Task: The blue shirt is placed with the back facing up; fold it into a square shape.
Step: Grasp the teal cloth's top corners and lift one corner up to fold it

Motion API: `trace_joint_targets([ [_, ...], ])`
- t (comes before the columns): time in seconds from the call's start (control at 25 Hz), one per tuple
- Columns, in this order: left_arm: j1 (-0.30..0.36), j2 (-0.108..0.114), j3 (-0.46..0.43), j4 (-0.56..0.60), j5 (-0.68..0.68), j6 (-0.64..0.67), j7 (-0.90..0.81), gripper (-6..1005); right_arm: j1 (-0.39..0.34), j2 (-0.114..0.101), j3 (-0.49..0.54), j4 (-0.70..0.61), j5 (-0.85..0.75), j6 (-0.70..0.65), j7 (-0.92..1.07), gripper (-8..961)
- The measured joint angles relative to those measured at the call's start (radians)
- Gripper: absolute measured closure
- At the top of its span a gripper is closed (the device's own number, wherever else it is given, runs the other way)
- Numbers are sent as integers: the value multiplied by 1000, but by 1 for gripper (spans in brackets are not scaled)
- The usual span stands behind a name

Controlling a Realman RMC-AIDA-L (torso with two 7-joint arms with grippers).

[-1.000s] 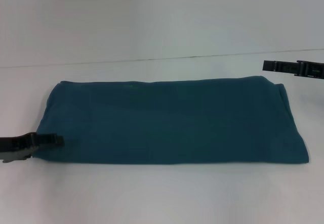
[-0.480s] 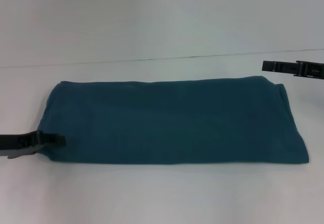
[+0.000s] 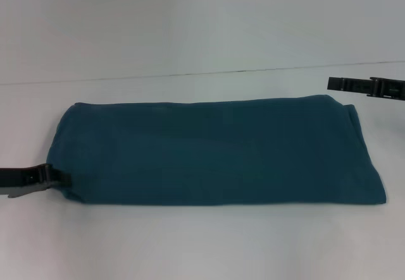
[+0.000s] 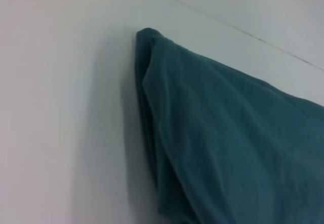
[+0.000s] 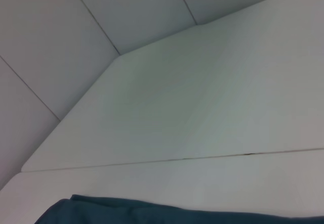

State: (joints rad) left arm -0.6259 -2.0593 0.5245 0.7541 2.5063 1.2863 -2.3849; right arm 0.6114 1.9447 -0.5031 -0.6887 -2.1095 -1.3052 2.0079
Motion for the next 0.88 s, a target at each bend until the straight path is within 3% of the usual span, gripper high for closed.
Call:
trace_joint_targets([
  [0.36,13,9,-4,12,8,4,28,948,-6,19,0,0,-1,2,0,218],
  [0.6,61,20,-12,70,9,19,44,966,-8,54,1,0,3,1,-6,223],
  [0.88,92,46,-143,111,39,69,90,965,3,80,3,1,3,14,-26,230],
])
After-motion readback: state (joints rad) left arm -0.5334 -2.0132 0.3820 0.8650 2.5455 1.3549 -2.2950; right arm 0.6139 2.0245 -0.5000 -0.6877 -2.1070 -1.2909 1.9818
